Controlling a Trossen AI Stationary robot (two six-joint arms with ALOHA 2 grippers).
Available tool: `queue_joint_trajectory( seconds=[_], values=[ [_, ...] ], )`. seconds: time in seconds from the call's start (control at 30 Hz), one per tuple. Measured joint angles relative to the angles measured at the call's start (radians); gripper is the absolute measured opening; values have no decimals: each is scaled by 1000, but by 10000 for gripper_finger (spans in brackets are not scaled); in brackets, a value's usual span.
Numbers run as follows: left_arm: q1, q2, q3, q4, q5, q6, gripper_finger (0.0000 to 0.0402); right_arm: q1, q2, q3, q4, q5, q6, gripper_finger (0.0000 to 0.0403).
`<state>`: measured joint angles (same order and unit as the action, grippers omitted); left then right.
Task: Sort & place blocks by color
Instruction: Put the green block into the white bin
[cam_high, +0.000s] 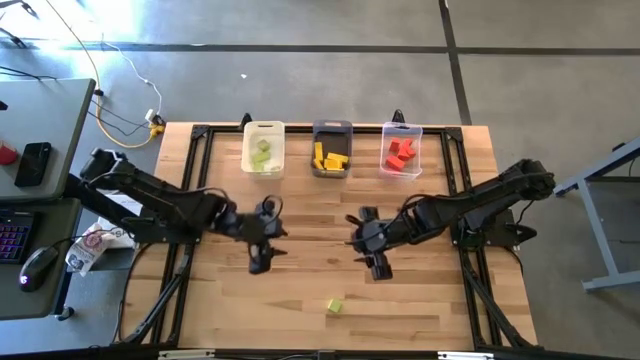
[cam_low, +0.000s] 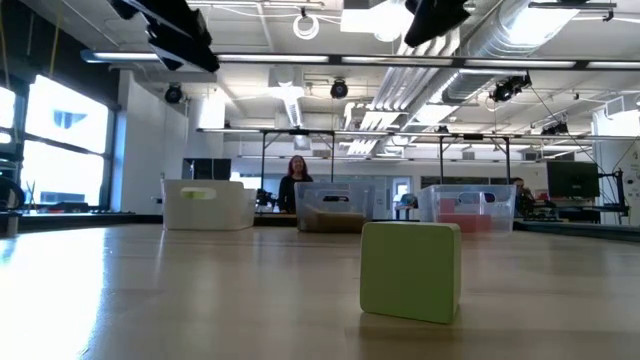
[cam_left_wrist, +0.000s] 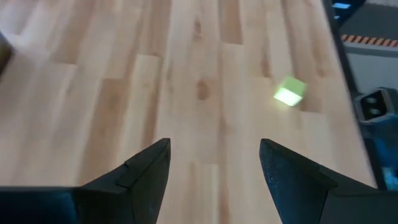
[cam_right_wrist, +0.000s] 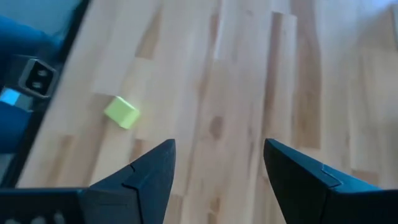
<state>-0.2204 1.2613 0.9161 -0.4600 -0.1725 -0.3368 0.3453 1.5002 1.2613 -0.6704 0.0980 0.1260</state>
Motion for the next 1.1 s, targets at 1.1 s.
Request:
queue_joint_trajectory(
  seconds=[1.1],
  values=[
    [-294, 1, 0, 9, -153, -438, 234, 203, 208, 0, 411, 3, -11, 232]
  ],
)
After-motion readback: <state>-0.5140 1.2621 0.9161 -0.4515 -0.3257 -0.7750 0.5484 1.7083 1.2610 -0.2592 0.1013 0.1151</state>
